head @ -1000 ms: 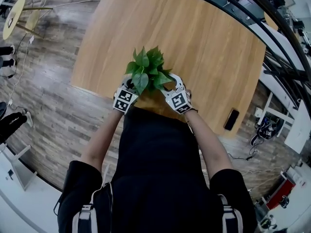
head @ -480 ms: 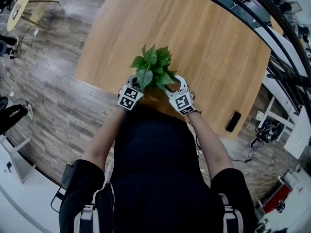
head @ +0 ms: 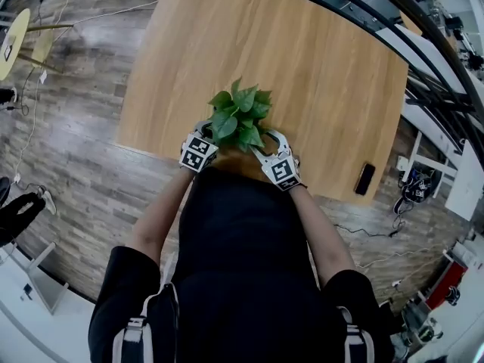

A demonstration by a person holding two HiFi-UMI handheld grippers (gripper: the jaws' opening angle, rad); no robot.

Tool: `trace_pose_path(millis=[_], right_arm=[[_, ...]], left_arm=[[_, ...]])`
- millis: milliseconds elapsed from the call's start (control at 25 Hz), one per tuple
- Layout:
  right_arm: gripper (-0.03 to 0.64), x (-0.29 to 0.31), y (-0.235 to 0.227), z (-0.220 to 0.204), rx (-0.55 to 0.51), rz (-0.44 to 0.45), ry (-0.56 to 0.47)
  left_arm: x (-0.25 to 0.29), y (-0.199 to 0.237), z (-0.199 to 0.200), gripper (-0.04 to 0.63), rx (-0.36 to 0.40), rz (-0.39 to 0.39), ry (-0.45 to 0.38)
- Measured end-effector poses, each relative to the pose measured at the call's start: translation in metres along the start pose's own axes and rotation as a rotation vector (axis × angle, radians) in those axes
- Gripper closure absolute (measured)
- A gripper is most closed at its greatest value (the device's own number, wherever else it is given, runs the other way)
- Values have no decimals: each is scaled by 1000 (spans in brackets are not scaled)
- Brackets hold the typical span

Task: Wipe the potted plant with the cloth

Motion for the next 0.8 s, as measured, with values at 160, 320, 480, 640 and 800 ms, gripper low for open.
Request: trace_pose_path(millis=[160, 320, 480, 640, 800], right_arm=[[397, 7, -14, -5, 6, -71, 38], [383, 18, -12, 1, -52, -59, 42], [385, 22, -8, 6, -28, -104, 31], [385, 25, -2, 0, 0, -152, 40], [385, 27, 0, -5, -1, -189, 51]], left_arm=[[1, 10, 7, 480, 33, -41, -3], [6, 8, 12, 480, 124, -111, 25], [4, 11, 14, 480, 160, -157, 41], [0, 10, 11, 480, 166, -182, 39], [-2, 5, 7, 480, 136, -191, 44]])
Point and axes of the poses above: the fingertips, and each gripper's own axes: x forward along the fingers, y to its left, z out of its top, the point moved 2 cm from there along -x, backward along the fingers, and after that the axes turned 12 degrees about -y, right-handed, at the moved point
